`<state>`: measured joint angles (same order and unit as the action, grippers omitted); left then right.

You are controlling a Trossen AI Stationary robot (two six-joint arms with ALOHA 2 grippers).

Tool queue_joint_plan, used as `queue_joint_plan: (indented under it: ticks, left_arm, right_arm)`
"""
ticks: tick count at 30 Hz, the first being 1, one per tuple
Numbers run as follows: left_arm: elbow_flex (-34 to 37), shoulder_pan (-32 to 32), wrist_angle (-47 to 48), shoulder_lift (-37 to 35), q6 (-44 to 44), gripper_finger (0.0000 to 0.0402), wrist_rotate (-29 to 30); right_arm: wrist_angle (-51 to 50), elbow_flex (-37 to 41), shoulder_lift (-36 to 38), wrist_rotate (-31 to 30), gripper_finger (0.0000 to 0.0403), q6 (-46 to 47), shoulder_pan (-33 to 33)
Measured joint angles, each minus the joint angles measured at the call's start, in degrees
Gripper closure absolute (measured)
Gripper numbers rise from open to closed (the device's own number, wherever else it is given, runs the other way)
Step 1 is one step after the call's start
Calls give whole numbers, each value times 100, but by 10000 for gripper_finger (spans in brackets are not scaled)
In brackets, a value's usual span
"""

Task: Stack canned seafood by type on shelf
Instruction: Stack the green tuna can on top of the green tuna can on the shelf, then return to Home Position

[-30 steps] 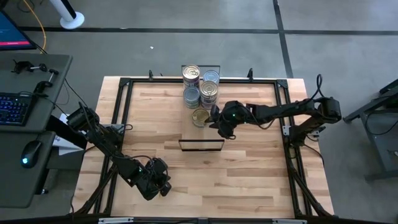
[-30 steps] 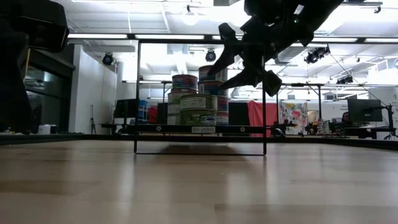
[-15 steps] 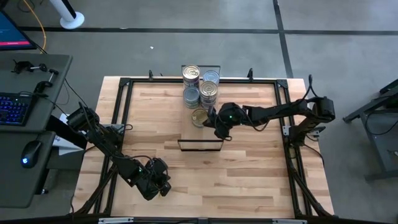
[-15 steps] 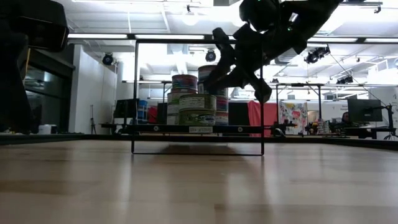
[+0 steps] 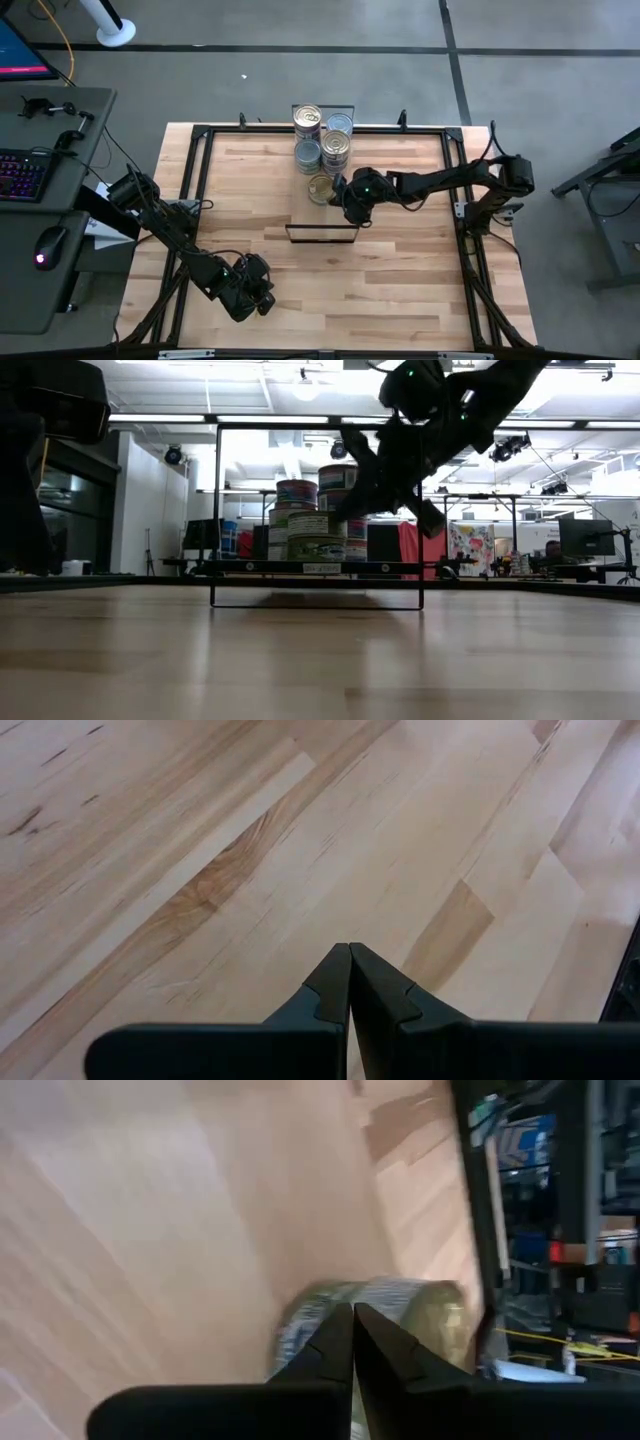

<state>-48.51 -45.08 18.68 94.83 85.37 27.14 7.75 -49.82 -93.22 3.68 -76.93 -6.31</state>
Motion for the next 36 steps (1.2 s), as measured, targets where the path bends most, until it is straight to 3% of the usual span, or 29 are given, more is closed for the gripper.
queue_joint_plan:
  ticks: [20, 25, 32, 36]
  left_arm:
    - [0, -14, -89, -25, 31, 401, -16]
    - [2, -85, 86, -783, -295, 401, -257]
    - [-2, -173, 1523, -2511, -924, 401, 1116]
    - [79, 51, 1957, -3382, -1765, 401, 2036]
  right_arm:
    - [363, 2, -177, -653, 403, 511, -44]
    - [-346, 2, 334, -722, 403, 983, -48]
    - [-2436, 2, 1183, -1289, 403, 2437, -79]
    - [-3813, 2, 1741, -1155, 403, 4403, -60]
